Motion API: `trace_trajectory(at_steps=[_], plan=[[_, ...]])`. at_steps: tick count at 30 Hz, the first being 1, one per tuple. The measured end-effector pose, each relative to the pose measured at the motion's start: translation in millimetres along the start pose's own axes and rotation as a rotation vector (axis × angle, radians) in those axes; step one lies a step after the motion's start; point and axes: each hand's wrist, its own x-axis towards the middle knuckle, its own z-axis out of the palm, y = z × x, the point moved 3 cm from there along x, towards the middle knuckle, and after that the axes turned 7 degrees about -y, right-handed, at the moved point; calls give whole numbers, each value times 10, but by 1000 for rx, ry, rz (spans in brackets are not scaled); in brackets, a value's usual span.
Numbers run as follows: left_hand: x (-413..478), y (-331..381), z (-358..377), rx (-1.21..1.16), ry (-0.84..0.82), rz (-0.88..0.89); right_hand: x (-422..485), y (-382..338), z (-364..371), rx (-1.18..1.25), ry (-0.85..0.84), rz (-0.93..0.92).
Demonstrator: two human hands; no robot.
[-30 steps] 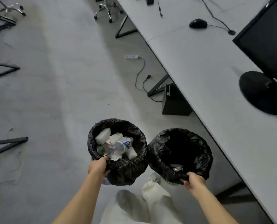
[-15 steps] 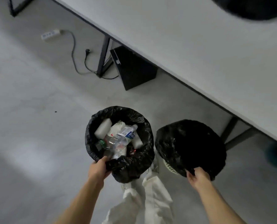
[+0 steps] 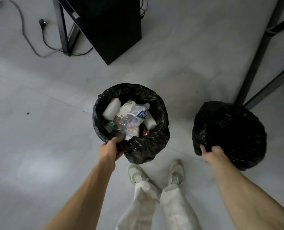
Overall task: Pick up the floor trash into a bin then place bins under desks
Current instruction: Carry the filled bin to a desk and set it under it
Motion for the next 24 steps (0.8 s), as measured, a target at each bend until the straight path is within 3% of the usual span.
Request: trace_trajectory(at_steps=[7, 17, 24], plan=[[-475, 87, -260, 3, 35, -6, -965, 463, 62, -654, -283, 104], [-2404, 805, -1442, -186, -10, -34, -4209, 1318, 168, -1776, -586, -156], [-3325, 1490, -2947, -404, -62, 108, -6347, 2185, 59, -1825, -923, -361]])
